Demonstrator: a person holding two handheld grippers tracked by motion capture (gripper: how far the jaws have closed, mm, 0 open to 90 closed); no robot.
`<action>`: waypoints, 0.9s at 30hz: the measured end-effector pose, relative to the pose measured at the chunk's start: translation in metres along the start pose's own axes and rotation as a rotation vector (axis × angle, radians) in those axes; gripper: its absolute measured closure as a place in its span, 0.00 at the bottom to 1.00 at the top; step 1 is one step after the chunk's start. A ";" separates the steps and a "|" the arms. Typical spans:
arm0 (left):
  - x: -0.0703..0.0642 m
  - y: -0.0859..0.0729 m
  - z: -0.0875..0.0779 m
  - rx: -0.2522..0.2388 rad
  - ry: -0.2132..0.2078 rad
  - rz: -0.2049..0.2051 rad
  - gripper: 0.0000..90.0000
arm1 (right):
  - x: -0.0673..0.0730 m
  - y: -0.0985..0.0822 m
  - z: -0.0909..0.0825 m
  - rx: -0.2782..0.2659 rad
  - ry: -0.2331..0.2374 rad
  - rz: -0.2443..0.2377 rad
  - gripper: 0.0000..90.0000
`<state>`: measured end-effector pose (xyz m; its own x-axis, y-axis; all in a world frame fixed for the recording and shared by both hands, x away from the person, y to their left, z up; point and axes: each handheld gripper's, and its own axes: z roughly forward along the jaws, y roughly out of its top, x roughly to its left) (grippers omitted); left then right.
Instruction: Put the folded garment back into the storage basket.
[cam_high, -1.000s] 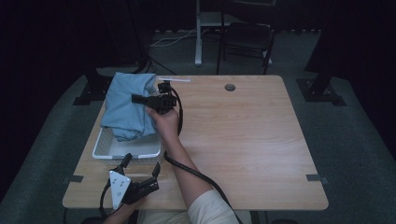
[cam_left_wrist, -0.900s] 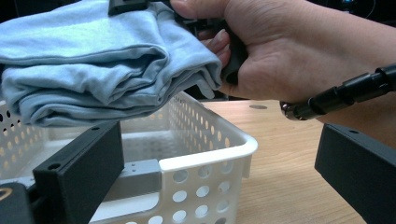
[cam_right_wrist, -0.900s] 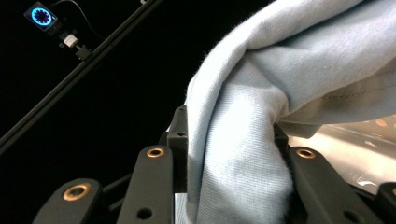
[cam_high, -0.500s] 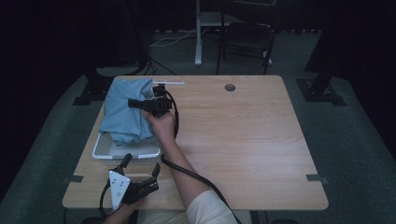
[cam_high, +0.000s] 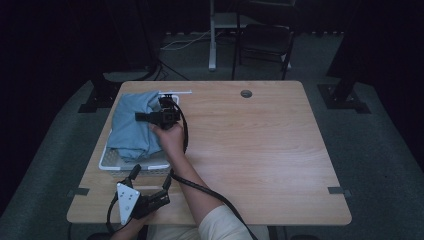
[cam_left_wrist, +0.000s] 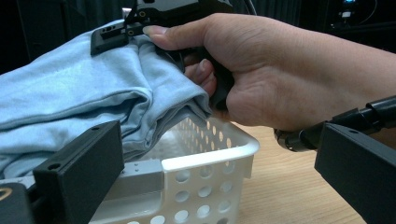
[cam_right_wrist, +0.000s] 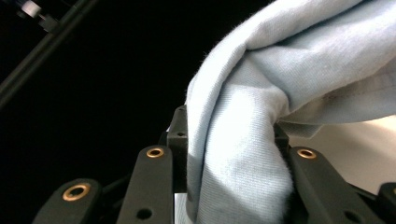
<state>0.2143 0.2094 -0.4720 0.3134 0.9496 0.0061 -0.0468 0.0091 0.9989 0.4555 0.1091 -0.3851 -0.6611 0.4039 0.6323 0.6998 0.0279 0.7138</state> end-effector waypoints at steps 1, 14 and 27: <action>0.000 0.000 0.000 -0.001 0.002 -0.003 0.03 | 0.001 0.000 0.000 0.003 -0.006 -0.001 0.74; 0.000 0.000 0.000 -0.005 0.004 0.000 0.03 | -0.003 0.000 0.002 0.035 -0.079 0.036 0.73; -0.001 0.000 0.000 -0.001 -0.002 0.010 0.03 | -0.004 0.004 0.008 0.101 -0.125 0.024 0.55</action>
<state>0.2138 0.2087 -0.4722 0.3149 0.9490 0.0164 -0.0510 -0.0003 0.9987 0.4626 0.1147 -0.3873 -0.6097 0.5155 0.6020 0.7425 0.1059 0.6614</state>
